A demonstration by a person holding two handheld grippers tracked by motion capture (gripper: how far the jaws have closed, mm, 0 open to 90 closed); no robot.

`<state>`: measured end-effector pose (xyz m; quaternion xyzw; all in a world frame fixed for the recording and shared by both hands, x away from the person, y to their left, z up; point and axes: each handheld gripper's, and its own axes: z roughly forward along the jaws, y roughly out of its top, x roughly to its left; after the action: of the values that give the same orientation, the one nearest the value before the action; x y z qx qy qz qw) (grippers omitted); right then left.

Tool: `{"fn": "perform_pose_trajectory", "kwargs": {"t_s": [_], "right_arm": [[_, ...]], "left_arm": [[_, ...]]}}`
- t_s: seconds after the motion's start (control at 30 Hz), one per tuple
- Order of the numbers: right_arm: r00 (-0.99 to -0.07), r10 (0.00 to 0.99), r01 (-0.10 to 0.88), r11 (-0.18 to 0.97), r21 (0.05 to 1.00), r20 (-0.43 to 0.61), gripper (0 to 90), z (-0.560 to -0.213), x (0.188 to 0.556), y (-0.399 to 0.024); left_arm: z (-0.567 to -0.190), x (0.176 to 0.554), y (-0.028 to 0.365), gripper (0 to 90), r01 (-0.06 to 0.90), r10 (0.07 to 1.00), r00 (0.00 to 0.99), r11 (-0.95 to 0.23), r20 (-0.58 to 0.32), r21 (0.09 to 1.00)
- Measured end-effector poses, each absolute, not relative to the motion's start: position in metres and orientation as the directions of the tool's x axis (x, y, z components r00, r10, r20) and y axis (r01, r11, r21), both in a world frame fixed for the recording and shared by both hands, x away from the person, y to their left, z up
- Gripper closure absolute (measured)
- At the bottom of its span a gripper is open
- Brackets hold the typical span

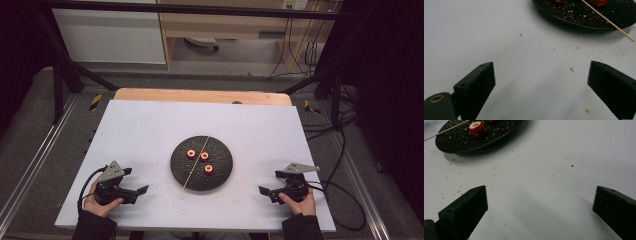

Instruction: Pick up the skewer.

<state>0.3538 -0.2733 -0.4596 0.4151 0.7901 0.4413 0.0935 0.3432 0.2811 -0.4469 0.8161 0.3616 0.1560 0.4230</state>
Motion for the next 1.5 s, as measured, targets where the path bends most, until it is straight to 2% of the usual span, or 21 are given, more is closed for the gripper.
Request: {"fn": "perform_pose_trajectory", "kwargs": {"t_s": [1.5], "right_arm": [[-0.631,0.747,0.572,0.267,0.776,0.208,0.5,-0.456,0.353,-0.274]], "left_arm": [[-0.430,0.347,0.246,11.1,0.472,0.708,0.705,-0.426,-0.040,0.772]]}}
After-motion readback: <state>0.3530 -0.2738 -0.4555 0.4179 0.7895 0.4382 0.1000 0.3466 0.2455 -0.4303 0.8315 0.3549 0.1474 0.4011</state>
